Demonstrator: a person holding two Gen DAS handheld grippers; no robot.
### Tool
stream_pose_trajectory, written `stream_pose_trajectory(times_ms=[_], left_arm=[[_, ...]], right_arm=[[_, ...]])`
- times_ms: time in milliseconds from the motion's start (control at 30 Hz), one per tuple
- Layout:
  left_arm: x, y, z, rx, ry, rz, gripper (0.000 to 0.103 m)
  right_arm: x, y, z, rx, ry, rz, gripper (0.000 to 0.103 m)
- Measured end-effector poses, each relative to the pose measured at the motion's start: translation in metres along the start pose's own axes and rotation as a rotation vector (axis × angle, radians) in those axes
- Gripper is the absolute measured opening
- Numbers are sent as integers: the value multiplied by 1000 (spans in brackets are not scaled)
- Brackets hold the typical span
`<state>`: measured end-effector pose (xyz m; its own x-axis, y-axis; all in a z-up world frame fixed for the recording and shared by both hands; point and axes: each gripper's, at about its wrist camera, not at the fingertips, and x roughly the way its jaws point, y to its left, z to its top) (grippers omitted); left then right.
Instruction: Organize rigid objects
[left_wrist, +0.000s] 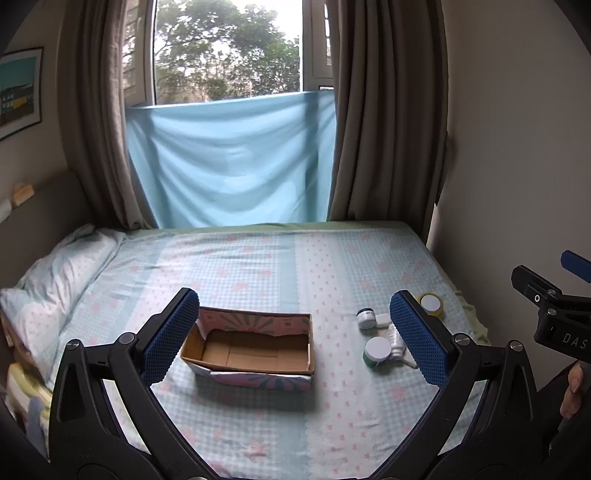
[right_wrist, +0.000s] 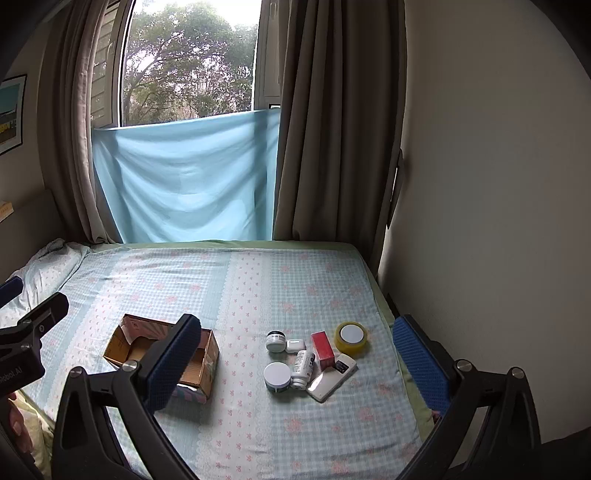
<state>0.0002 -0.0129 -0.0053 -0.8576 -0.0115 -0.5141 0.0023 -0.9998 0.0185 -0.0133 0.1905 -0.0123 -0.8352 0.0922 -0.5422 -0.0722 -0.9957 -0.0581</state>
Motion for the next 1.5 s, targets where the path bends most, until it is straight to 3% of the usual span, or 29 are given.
stream_pose_trajectory(times_ms=[1100,1500], left_arm=[[8,4,5,-2,14,-20,103],[30,5,12,53,98,-70,103]], right_arm=[[4,3,5,3,-2,2,103],[11,-5,5,39,43,-32,103]])
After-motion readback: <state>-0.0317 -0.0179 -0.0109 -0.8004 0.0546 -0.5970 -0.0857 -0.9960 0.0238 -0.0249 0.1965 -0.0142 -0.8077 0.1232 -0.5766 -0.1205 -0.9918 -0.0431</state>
